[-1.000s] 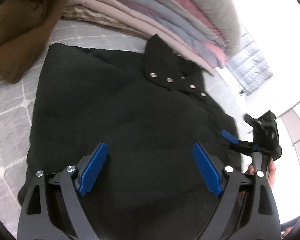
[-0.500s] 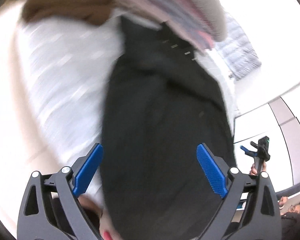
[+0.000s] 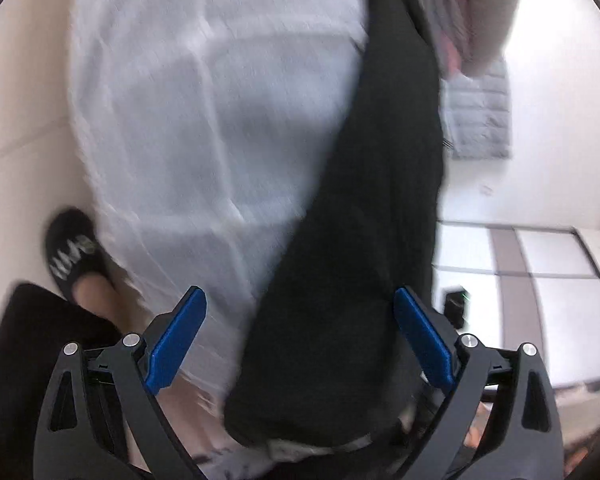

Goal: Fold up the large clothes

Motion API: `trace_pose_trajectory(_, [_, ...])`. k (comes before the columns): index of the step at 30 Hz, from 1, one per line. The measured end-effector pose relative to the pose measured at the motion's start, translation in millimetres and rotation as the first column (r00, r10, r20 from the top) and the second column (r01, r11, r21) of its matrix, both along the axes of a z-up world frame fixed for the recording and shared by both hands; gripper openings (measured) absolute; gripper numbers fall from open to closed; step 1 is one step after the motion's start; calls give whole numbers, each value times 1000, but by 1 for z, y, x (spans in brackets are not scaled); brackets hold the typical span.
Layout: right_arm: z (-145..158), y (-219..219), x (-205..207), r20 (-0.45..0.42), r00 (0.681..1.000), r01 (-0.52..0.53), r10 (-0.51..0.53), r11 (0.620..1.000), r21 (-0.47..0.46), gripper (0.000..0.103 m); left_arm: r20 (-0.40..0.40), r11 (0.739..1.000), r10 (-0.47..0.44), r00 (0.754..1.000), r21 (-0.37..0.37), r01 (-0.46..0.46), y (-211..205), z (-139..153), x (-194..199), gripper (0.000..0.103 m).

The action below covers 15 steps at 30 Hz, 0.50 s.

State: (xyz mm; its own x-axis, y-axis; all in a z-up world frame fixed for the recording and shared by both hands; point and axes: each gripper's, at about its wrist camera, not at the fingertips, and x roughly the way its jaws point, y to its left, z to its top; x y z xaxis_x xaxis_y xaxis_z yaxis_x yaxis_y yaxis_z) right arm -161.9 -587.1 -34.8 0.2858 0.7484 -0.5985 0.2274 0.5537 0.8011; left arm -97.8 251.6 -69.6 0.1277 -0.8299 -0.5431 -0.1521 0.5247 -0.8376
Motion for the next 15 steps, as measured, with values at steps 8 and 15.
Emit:
trace_pose_trajectory(8, [-3, 26, 1, 24, 994, -109, 107, 987, 115, 96, 69, 990, -60, 996, -121, 68, -33, 18, -36, 91])
trace_pose_trajectory(15, [2, 57, -3, 39, 985, -169, 167, 983, 76, 96, 101, 998, -46, 994, -30, 49, -29, 37, -48, 84])
